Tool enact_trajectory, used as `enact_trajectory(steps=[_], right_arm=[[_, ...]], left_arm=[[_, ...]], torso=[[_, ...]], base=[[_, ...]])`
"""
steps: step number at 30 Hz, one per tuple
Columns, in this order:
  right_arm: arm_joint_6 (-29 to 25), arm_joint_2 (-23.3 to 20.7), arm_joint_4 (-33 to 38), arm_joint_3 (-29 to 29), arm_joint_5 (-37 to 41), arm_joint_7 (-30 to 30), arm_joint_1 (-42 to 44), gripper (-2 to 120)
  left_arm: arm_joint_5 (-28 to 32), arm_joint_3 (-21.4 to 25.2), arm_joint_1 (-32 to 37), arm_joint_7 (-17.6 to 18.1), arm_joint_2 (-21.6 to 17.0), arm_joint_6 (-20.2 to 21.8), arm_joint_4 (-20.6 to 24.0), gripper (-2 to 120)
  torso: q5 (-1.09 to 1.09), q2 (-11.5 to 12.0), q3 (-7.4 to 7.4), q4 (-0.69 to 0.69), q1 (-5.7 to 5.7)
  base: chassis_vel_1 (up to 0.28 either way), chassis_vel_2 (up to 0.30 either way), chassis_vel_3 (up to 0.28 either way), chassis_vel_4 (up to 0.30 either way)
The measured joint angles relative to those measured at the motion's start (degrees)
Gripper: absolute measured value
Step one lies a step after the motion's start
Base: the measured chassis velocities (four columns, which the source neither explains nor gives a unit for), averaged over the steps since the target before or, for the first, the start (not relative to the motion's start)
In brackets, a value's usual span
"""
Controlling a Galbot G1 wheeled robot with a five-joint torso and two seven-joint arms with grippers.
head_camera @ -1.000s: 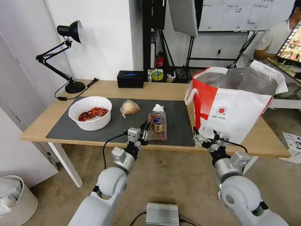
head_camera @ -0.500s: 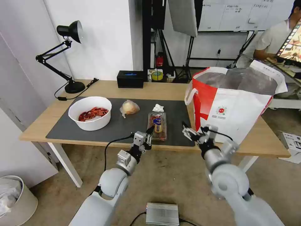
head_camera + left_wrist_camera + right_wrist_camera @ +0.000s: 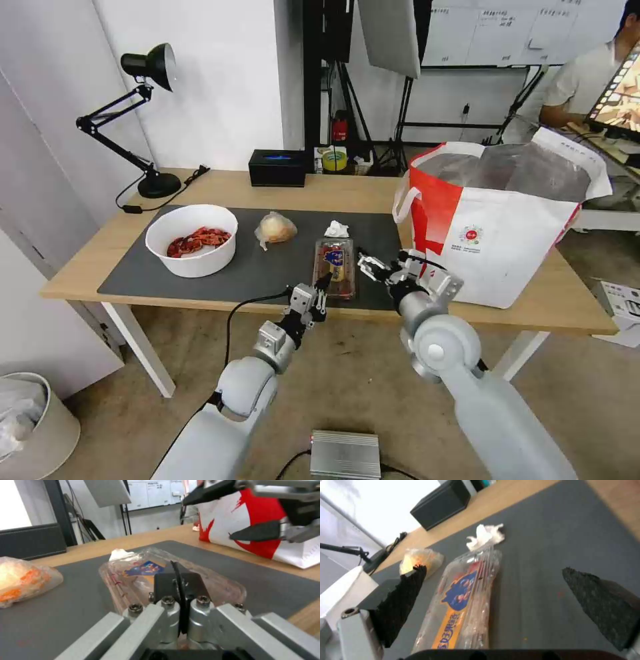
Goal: Pick up the trash from the table and place it into the takeout bag.
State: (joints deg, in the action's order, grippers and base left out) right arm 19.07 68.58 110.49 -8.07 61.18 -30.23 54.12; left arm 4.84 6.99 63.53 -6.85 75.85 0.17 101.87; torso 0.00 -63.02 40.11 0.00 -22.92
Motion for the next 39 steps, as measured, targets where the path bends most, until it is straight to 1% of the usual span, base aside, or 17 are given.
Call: enact_trajectory(steps=[8, 19, 30, 39], right_arm=[[0.77, 0.96, -2.57, 0.67, 3.85, -0.23, -2.50, 100], [2.08, 2.19, -4.83, 1.25, 7.32, -0.46, -3.56, 100], [2.38, 4.55, -8.01, 1.25, 8.89, -0.43, -4.77, 100], [3.57, 5.45, -9.88, 1.76, 9.79, -0.44, -5.97, 99]], left_arm=[[-1.44, -0.13, 0.33, -0.97, 0.58, -0.04, -1.21, 0], [-2.37, -0.23, 0.25, -1.09, 1.03, -0.04, -2.43, 0], [-2.37, -0.24, 0.07, -1.09, 1.28, -0.05, -2.59, 0], [-2.28, -0.02, 0.16, -1.09, 1.83, -0.20, -2.93, 0]], torso=[[0.00, 0.00, 0.00, 0.00, 0.00], [0.00, -0.01, 0.00, 0.00, 0.00], [0.00, -0.01, 0.00, 0.00, 0.00], [0.00, -0.01, 0.00, 0.00, 0.00]], base=[[0.000, 0.000, 0.000, 0.000], [0.000, 0.000, 0.000, 0.000], [0.000, 0.000, 0.000, 0.000], [0.000, 0.000, 0.000, 0.000]])
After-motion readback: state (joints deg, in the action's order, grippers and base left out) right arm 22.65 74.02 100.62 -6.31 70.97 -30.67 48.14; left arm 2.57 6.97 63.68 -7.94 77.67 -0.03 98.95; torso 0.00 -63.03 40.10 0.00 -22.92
